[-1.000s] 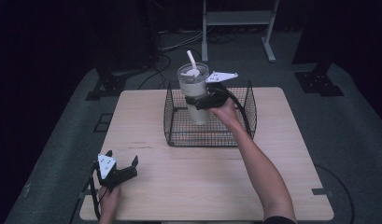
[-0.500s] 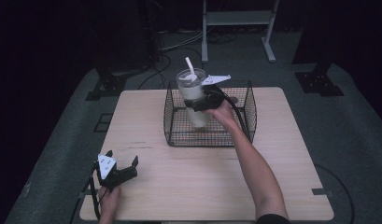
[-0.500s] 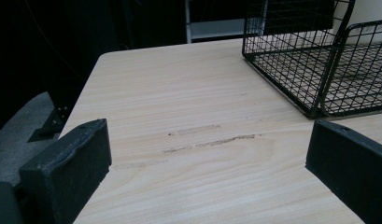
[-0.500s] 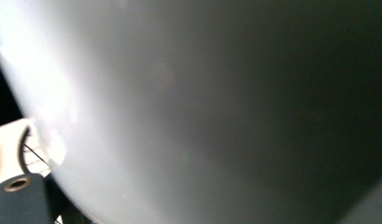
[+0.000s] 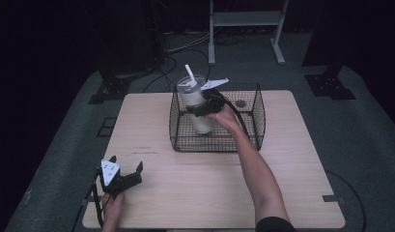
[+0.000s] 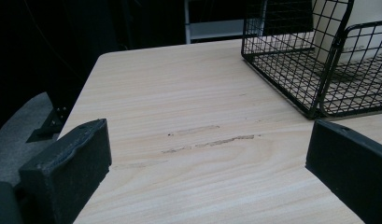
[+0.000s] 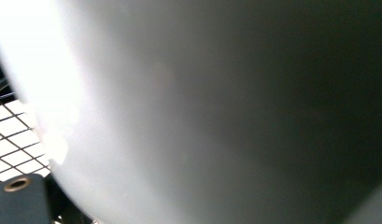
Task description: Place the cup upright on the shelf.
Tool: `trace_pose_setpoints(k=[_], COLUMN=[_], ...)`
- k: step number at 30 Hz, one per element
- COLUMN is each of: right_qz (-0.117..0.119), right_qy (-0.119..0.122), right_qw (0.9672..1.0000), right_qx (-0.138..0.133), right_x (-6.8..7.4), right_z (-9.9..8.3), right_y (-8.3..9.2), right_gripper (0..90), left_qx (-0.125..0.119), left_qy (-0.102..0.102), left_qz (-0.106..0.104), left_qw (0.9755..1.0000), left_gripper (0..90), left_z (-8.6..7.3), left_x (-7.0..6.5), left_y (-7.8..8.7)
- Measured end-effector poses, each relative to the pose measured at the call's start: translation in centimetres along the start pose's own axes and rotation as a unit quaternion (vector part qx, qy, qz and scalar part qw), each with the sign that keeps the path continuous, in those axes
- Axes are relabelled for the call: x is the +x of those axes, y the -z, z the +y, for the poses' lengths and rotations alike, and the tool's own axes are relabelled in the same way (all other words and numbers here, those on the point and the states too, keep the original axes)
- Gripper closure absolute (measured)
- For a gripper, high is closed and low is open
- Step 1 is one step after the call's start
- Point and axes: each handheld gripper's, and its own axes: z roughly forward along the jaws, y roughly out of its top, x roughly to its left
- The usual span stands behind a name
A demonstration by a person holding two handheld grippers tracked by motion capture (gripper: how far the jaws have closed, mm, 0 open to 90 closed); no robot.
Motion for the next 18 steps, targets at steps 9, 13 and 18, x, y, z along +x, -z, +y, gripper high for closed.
trace_pose_setpoints(k=[9, 13, 18], right_qz=[-0.003, 0.002, 0.004], right_qy=[0.004, 0.012, 0.020], right_qw=[0.9998, 0.9997, 0.9996], right_qx=[0.022, 0.020, 0.020], right_x=[-0.5, -0.4, -0.5], right_z=[-0.7, -1.0, -1.3], right_y=[-1.0, -0.9, -0.7], right_gripper=[8.1, 8.0, 8.0], left_qx=[-0.002, -0.002, -0.002], left_qy=[0.003, 0.003, 0.003], left_qz=[-0.001, -0.001, -0.001], left_qw=[1.0000, 1.0000, 1.0000], left_gripper=[0.0, 0.0, 0.0], left_z=[0.0, 0.0, 0.0], left_x=[0.0, 0.0, 0.0], left_y=[0.0, 0.0, 0.0])
